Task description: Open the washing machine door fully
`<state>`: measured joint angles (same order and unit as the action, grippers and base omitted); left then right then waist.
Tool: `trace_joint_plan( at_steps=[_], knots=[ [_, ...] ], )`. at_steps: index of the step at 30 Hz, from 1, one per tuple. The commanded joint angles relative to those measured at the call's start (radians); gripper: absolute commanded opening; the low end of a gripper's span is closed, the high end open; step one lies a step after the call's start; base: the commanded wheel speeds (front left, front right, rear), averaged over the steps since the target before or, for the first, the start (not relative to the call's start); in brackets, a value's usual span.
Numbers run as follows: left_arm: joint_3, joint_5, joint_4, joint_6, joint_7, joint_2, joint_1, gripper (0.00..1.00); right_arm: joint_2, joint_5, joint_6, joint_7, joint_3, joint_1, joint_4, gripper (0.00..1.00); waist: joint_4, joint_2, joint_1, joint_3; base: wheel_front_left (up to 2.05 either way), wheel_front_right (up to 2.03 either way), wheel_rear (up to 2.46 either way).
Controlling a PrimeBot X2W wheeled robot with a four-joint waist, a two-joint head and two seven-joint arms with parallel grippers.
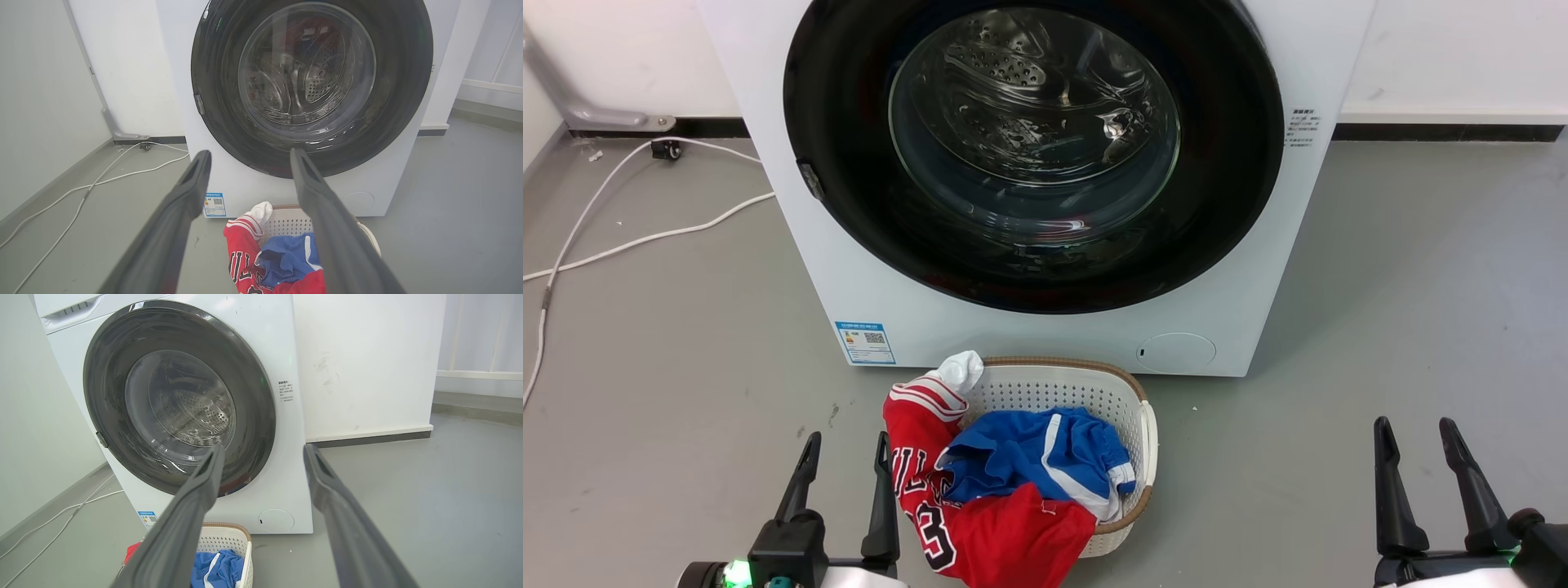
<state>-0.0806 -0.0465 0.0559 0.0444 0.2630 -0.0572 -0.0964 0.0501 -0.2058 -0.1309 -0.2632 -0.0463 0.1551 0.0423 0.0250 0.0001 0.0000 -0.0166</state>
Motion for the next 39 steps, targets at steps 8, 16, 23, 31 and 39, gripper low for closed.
trace_joint_plan(
  at_steps=[8,16,23,31,39],
  knots=[
    [0.009,0.019,0.006,0.006,0.003,0.003,-0.010,1.00,0.000,-0.021,0.000,-0.002,-0.002,0.008,-0.018,1.00,-0.001,-0.0001,0.0000,-0.001,0.00,0.00,0.00],
    [0.010,0.022,0.009,0.007,0.003,0.005,-0.008,1.00,0.000,-0.017,0.000,-0.002,0.002,0.006,-0.018,1.00,-0.001,-0.0001,0.0000,0.000,0.00,0.00,0.00],
    [0.011,0.024,0.012,0.008,0.003,0.005,-0.007,1.00,0.000,-0.010,0.000,-0.002,0.004,0.005,-0.015,1.00,0.000,-0.0001,0.0000,0.000,0.00,0.00,0.00],
    [0.011,0.025,0.016,0.006,0.003,0.006,-0.008,1.00,0.000,-0.004,0.000,-0.002,0.009,0.003,-0.016,0.00,-0.001,-0.0001,0.0000,-0.002,0.00,0.00,0.00],
    [0.007,0.023,0.018,0.007,0.003,0.007,-0.010,1.00,0.000,-0.113,0.000,-0.002,0.039,-0.009,-0.009,0.00,-0.002,-0.0001,0.0000,-0.006,0.00,0.00,0.00]
  ],
)
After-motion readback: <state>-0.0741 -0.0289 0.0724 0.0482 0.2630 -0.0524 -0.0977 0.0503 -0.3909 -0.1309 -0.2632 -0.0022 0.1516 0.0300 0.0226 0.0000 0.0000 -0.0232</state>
